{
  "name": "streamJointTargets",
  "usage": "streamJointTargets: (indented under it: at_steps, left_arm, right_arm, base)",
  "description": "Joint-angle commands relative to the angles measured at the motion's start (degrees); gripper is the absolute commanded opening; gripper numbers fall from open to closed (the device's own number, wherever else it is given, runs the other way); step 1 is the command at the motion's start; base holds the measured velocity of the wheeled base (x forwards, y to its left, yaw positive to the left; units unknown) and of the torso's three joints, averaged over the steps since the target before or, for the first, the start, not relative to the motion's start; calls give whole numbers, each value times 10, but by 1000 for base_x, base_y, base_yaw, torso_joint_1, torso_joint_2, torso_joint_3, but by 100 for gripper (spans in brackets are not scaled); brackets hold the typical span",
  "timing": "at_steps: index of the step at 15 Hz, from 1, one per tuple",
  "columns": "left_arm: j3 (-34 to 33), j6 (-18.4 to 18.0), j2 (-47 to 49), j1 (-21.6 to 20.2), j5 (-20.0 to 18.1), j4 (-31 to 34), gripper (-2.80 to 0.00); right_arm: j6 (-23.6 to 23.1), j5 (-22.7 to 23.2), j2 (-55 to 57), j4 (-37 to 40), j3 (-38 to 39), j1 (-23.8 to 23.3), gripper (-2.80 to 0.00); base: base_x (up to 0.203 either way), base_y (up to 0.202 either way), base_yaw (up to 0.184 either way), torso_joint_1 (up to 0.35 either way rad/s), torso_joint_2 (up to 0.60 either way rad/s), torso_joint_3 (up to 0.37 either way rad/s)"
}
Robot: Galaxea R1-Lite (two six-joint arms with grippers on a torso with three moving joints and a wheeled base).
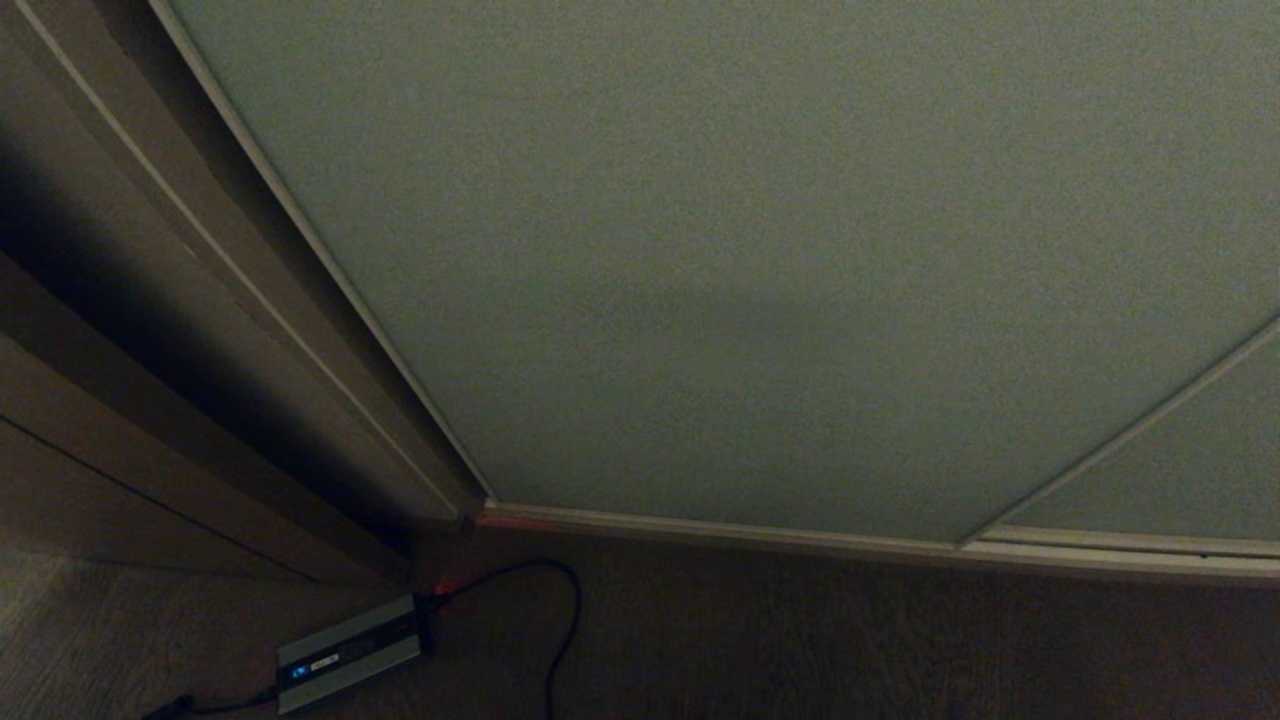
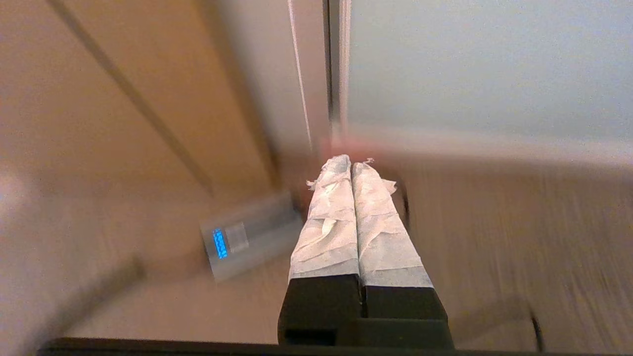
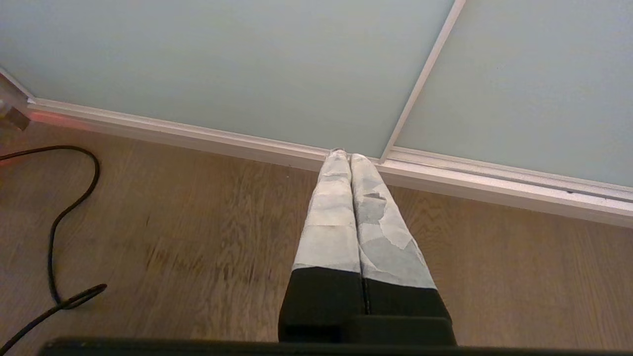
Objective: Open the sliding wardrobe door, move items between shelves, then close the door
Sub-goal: Open the door
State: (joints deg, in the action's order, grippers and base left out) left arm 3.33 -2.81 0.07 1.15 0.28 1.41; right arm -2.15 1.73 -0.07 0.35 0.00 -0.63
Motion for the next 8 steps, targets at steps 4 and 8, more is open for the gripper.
streamJointTargets:
  at_steps: [4,8]
  left_arm:
    - [186,-39,113,-1,1,-88,-280]
    - [260,-46,278,-19,25,-274,-280]
  right_arm:
    - [-1,0,1,0,2,0,-280]
    - [-1,0,1,0,3,0,-280]
  base:
    - [0,0,0,0,0,0]
    - [0,0,0,0,0,0]
